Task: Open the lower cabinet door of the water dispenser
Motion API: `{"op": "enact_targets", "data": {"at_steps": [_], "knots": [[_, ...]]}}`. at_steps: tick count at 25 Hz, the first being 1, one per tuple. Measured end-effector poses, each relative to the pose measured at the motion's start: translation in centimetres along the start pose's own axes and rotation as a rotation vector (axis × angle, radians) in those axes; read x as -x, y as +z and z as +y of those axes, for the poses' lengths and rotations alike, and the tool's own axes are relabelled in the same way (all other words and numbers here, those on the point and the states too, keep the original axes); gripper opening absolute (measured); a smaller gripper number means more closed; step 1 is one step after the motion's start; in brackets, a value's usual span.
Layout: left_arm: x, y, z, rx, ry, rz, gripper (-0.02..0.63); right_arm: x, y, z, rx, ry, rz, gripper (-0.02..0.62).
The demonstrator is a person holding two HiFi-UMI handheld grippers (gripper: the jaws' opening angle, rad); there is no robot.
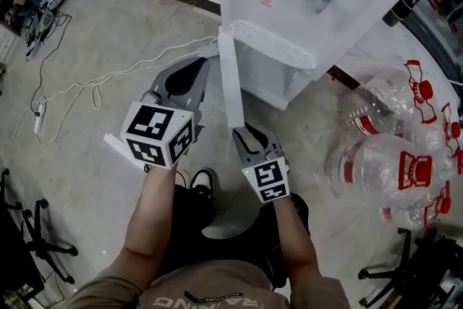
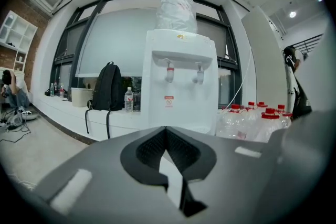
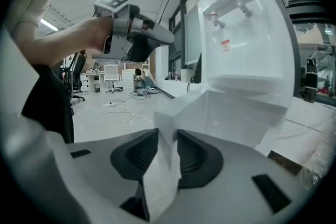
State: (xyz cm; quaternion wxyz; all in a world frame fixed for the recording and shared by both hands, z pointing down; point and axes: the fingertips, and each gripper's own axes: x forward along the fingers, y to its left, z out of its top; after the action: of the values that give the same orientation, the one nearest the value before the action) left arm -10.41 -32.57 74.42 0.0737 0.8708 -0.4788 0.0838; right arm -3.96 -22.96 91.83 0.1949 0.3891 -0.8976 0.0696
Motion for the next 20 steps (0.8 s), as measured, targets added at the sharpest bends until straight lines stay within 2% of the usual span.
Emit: {"op": "enact_targets", "data": {"at_steps": [6,11,20], "knots": [[3.0,-0.5,3.6,0.01,0.087,0.003,0.002,-3.3,1.4,4.3,0.018,0.103,-0.036,0.08],[5.5,-0.4,6.4,0.014,0.154,-0.01,0.002,-6.8,3.1,7.5,0.049,0.182,-0.061,0.066],[9.8,-0.7,11.7,0.024,0.282,-0.03,0.002,-13.2,6.3,10.9,0.099,0.187,-0.089,0.064]]}}
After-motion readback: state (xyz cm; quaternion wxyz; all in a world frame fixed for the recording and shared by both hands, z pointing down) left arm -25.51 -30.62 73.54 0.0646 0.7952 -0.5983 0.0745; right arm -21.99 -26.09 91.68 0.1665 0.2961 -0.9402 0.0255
